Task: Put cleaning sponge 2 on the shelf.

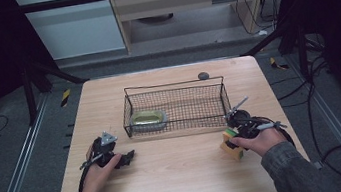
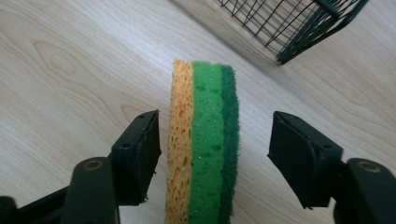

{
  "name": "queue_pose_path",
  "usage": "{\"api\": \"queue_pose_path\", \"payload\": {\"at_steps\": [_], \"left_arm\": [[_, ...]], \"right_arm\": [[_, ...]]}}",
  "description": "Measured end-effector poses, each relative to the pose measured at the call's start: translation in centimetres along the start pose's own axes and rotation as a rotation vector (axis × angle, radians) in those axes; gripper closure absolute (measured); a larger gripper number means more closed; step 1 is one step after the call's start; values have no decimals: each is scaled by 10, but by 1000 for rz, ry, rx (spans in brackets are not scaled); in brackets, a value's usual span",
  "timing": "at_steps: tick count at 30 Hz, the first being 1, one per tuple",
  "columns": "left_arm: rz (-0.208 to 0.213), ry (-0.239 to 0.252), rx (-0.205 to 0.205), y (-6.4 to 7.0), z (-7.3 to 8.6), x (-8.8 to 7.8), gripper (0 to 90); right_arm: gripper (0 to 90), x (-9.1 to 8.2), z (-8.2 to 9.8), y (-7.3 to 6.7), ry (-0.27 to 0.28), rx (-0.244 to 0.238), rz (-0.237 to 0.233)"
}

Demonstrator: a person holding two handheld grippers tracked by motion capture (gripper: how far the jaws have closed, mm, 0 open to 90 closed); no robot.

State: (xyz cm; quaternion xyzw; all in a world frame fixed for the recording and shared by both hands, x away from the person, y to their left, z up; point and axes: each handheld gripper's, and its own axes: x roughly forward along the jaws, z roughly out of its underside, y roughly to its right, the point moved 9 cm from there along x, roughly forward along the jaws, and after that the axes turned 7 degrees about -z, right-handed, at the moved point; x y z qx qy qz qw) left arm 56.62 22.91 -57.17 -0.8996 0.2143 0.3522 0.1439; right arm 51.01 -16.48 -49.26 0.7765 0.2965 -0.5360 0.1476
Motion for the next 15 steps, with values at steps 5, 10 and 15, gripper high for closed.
{"api": "queue_pose_path", "payload": {"at_steps": [5,10,15], "left_arm": [[0,0,0,0,0,0,0],[0,0,0,0,0,0,0],[0,0,0,0,0,0,0]], "right_arm": [[440,6,2,-3,-26,-1,-26],[613,6,3,-4,-32,-6,-43],[640,1,3,-3,-21,-17,-46]]}}
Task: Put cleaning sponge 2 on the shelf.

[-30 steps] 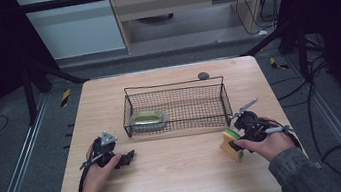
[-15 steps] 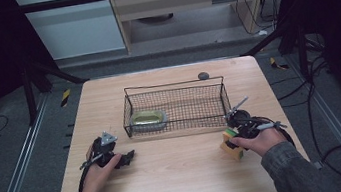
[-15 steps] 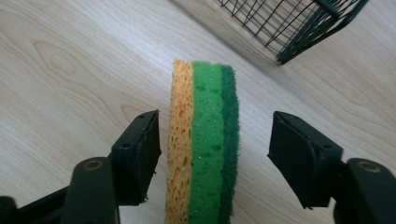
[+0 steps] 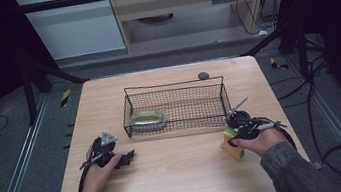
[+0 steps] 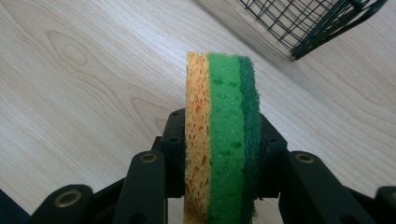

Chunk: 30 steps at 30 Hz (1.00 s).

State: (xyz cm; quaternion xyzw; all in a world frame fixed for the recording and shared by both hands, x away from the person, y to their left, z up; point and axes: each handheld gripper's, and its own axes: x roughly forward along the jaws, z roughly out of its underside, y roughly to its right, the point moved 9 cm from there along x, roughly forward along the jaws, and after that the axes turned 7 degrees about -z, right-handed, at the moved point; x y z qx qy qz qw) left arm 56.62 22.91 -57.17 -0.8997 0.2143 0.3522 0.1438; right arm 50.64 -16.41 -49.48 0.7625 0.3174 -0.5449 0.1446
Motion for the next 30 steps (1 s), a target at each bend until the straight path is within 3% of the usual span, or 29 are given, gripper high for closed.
{"api": "queue_pose_path", "payload": {"at_steps": [11,30], "left_arm": [[0,0,0,0,0,0,0],[0,0,0,0,0,0,0]], "right_arm": [[640,-18,1,22,67,21,31],[641,-46,-1,54,116,61,81]]}}
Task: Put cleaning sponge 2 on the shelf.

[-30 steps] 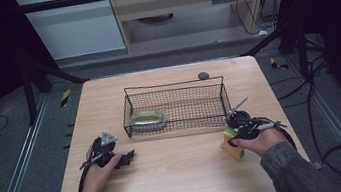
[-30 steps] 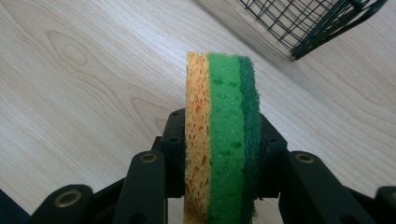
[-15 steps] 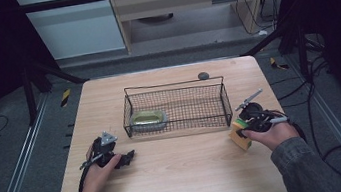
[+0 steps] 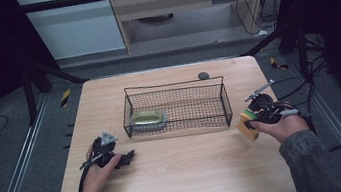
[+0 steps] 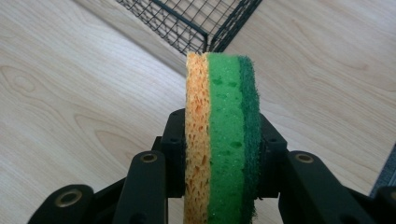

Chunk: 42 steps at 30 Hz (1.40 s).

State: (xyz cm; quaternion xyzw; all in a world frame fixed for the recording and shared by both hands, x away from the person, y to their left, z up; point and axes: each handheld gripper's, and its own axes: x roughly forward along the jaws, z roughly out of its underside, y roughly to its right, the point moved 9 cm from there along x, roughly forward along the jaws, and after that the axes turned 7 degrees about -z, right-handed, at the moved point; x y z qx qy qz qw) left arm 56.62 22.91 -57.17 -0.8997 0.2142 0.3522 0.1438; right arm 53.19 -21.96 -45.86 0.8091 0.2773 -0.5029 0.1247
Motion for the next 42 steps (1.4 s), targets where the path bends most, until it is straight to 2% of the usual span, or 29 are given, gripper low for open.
{"api": "queue_pose_path", "payload": {"at_steps": [12,18,30,33,34,37,42], "left_arm": [[0,0,0,0,0,0,0],[0,0,0,0,0,0,0],[0,3,-5,0,0,0,0],[0,3,-4,0,0,0,0],[0,3,-4,0,0,0,0],[0,3,-5,0,0,0,0],[0,0,-4,0,0,0,0]], "right_arm": [[642,-13,-13,18,23,14,41],[643,-23,-26,29,46,17,69],[643,-44,-63,45,94,23,109],[643,-52,-79,48,118,24,119],[643,-52,-79,48,118,24,119],[643,-60,-96,50,138,13,127],[643,-66,-112,49,158,-3,131]]}}
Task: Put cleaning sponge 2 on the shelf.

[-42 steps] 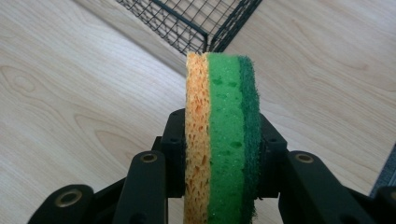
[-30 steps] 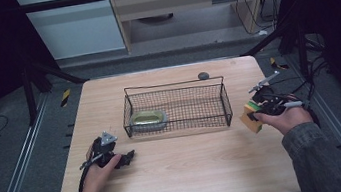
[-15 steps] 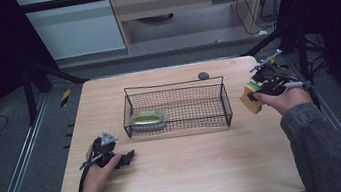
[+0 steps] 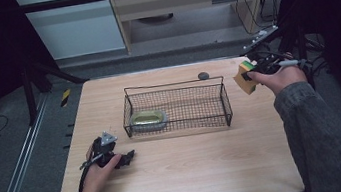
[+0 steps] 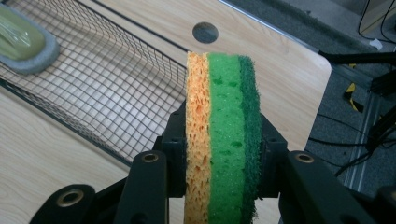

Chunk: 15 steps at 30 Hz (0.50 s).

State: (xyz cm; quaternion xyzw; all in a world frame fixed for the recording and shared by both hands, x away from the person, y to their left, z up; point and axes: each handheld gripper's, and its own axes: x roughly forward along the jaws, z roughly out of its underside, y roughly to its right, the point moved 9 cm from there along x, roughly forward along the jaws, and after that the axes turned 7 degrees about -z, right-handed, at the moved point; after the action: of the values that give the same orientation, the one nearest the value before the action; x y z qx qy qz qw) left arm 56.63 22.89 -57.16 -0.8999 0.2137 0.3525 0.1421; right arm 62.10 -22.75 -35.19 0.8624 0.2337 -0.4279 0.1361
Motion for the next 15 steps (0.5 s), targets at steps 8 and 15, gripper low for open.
{"api": "queue_pose_path", "payload": {"at_steps": [8,15], "left_arm": [[0,0,0,0,0,0,0],[2,0,3,0,0,0,0]], "right_arm": [[644,1,-15,-4,17,-5,-11],[644,13,-26,-14,15,-23,-19]]}}
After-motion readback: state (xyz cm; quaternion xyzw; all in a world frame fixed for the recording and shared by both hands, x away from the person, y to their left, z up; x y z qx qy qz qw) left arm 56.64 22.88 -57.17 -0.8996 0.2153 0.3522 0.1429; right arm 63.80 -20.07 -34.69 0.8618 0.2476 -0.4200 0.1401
